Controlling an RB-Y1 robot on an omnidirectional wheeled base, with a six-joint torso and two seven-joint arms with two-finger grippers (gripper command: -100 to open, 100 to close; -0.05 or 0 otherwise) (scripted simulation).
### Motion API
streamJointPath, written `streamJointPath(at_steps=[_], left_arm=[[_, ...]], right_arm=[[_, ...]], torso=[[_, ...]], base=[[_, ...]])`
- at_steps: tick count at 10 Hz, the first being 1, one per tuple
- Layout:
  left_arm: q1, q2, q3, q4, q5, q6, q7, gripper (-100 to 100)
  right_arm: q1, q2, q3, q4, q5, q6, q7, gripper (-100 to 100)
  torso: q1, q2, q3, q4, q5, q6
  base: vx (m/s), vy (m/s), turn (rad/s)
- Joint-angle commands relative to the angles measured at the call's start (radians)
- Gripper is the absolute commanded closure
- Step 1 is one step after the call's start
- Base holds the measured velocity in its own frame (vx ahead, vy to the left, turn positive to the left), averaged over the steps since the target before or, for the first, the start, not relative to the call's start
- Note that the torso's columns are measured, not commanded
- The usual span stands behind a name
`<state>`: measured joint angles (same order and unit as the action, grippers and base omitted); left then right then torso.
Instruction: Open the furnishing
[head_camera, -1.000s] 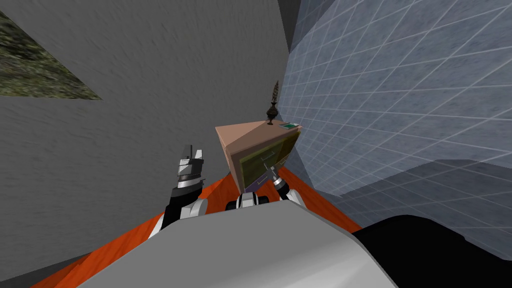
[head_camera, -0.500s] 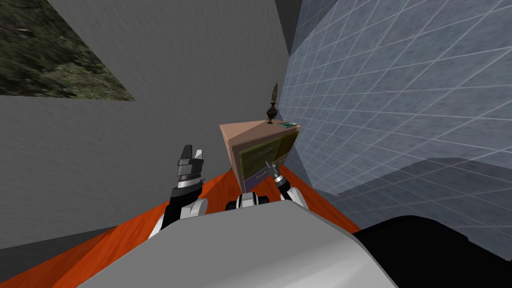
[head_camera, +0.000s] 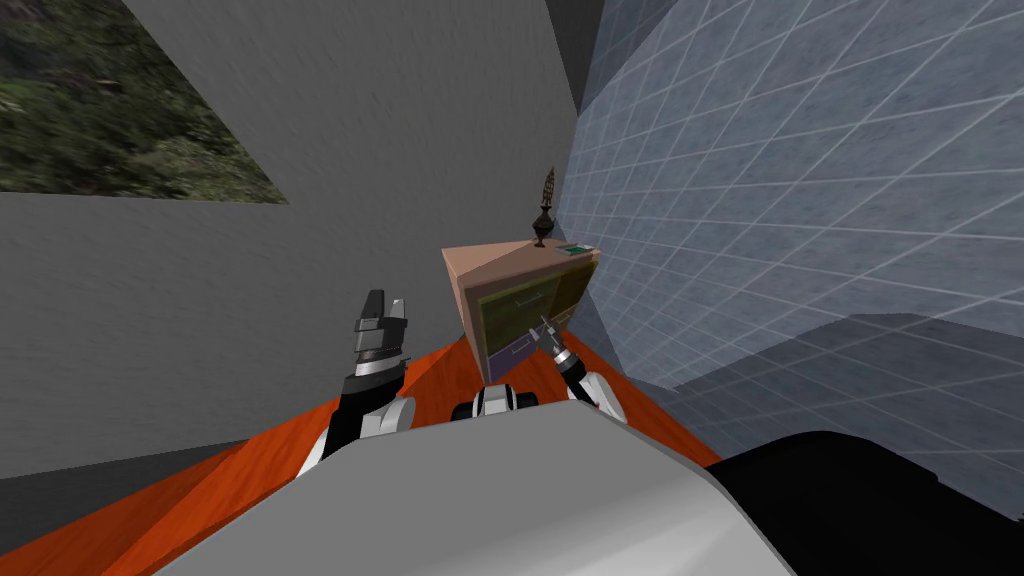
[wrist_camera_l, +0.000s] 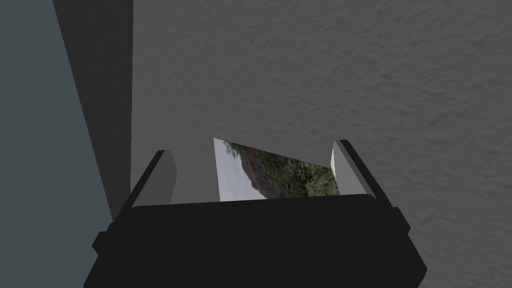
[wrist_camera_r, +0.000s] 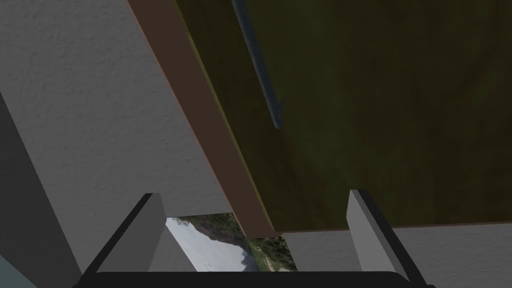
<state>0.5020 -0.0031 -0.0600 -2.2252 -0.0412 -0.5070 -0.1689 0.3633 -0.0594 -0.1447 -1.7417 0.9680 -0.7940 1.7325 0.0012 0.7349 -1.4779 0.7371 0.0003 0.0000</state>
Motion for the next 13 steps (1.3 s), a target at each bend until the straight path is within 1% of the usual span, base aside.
streamJointPath(at_steps=[1, 2, 3, 4, 6, 7, 8, 9, 11, 13], left_arm=[[0.000, 0.000, 0.000, 0.000, 0.000, 0.000, 0.000, 0], [0.000, 0.000, 0.000, 0.000, 0.000, 0.000, 0.000, 0], [0.000, 0.000, 0.000, 0.000, 0.000, 0.000, 0.000, 0], [0.000, 0.000, 0.000, 0.000, 0.000, 0.000, 0.000, 0], [0.000, 0.000, 0.000, 0.000, 0.000, 0.000, 0.000, 0], [0.000, 0.000, 0.000, 0.000, 0.000, 0.000, 0.000, 0], [0.000, 0.000, 0.000, 0.000, 0.000, 0.000, 0.000, 0], [0.000, 0.000, 0.000, 0.000, 0.000, 0.000, 0.000, 0], [0.000, 0.000, 0.000, 0.000, 0.000, 0.000, 0.000, 0], [-0.001, 0.000, 0.000, 0.000, 0.000, 0.000, 0.000, 0]], right_arm=[[0.000, -0.049, -0.002, -0.006, 0.008, 0.004, 0.002, -100], [0.001, -0.070, -0.003, -0.013, 0.015, 0.008, 0.003, -100], [0.008, -0.072, -0.009, -0.038, 0.040, 0.022, 0.005, -100], [0.011, -0.060, -0.012, -0.052, 0.054, 0.030, 0.006, -100], [0.020, -0.063, -0.020, -0.086, 0.089, 0.050, 0.008, -100], [0.024, -0.051, -0.024, -0.102, 0.106, 0.060, 0.008, -100], [0.026, -0.028, -0.027, -0.111, 0.116, 0.067, 0.007, -100], [0.026, -0.039, -0.024, -0.105, 0.109, 0.061, 0.007, -100], [-0.030, -0.042, -0.047, -0.066, 0.118, 0.108, 0.004, -100], [-0.087, -0.047, -0.069, -0.027, 0.126, 0.153, 0.001, -100]], torso=[[-0.001, 0.002, 0.001, 0.001, 0.000, 0.000], [-0.001, 0.004, 0.002, 0.001, 0.000, 0.000], [-0.001, 0.004, 0.002, 0.001, 0.000, 0.000], [0.001, 0.001, 0.001, 0.000, 0.000, 0.000], [0.001, 0.000, 0.000, 0.000, 0.000, 0.000], [0.001, 0.003, 0.001, 0.001, 0.000, 0.000], [-0.001, 0.003, 0.002, 0.001, 0.000, 0.000], [-0.003, 0.003, 0.002, 0.001, -0.001, 0.000], [-0.005, 0.010, 0.006, 0.003, -0.001, 0.000], [-0.003, 0.009, 0.006, 0.003, -0.001, 0.000]], base=[[0.029, 0.019, 0.008], [0.032, 0.023, 0.013], [0.091, 0.066, 0.048], [0.123, 0.070, 0.036], [0.127, 0.108, 0.032], [0.140, 0.108, 0.038], [0.147, 0.079, 0.026], [0.065, 0.032, 0.004], [-0.059, -0.013, 0.223], [-0.145, -0.045, 0.268]])
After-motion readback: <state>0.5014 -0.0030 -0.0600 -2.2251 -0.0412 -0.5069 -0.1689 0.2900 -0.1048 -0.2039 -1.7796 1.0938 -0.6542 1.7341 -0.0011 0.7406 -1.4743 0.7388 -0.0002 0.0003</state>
